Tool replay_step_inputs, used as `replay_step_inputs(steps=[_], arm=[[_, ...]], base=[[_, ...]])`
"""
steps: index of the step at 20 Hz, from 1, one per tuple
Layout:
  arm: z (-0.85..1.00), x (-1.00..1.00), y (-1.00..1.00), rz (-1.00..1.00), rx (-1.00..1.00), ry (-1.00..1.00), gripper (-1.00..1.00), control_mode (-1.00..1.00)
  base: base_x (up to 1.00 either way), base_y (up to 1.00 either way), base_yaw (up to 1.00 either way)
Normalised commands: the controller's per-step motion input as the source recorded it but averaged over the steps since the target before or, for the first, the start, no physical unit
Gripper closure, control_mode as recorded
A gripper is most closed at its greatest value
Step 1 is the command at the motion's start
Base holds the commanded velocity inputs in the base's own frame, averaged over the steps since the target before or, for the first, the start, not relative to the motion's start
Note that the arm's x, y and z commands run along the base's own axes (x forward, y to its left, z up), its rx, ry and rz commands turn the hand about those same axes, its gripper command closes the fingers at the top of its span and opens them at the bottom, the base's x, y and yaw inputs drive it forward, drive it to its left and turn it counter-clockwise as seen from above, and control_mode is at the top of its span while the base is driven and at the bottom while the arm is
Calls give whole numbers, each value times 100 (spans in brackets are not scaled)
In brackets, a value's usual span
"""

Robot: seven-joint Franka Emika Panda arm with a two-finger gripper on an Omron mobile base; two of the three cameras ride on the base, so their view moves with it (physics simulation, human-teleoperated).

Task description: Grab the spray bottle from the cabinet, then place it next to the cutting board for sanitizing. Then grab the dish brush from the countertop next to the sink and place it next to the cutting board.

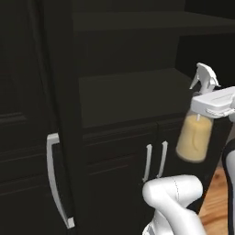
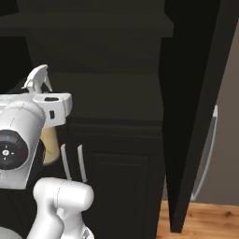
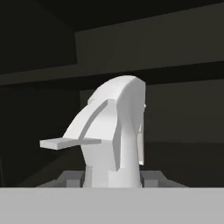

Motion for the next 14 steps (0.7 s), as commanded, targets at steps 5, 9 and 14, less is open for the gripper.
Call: replay_step_inputs(steps=[5, 9, 14], arm=[[0, 0, 0, 0, 0, 0, 100, 100], [0, 0, 0, 0, 0, 0, 100, 100], [0, 0, 0, 0, 0, 0, 100, 100]], base=[[-26, 10, -50], [-39, -30, -57], [-44, -34, -61]])
